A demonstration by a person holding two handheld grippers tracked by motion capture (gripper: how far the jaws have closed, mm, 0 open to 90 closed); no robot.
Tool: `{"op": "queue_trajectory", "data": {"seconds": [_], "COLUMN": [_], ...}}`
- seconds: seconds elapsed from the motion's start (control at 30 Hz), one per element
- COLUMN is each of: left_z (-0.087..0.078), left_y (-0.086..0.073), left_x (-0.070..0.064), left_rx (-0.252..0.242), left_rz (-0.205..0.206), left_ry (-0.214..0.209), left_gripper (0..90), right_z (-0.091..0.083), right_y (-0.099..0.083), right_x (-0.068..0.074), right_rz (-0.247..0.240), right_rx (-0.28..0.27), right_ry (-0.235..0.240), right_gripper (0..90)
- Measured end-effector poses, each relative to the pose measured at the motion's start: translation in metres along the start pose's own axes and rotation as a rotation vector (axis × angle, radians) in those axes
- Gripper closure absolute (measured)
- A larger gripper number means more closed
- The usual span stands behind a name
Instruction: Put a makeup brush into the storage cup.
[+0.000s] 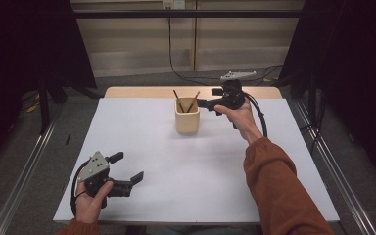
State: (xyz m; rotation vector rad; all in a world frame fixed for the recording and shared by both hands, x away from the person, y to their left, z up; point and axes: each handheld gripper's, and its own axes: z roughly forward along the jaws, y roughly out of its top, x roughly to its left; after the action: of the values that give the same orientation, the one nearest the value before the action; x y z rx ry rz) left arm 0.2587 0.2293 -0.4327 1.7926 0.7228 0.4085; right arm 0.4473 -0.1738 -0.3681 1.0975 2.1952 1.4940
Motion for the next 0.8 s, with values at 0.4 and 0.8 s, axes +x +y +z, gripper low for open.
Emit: {"op": "queue_trajectory", "data": {"seconds": [0.4, 0.8], "left_z": [-0.005, -0.006], "left_y": [0.0, 0.0], "left_x": [-0.001, -0.001], "left_rx": [-0.018, -0.022], "left_rz": [0.008, 0.006], "left_ry": [0.003, 0.011], "left_gripper": [2.1, 2.1], "right_z": [-0.012, -0.038], "right_y": [-0.016, -0.036], "right_x": [0.004, 0.004], "right_rz": [0.004, -0.003], "right_rx": [-0.014, -0.054], "right_ry": [0.001, -0.065], "right_gripper": [1.5, 3.3]}}
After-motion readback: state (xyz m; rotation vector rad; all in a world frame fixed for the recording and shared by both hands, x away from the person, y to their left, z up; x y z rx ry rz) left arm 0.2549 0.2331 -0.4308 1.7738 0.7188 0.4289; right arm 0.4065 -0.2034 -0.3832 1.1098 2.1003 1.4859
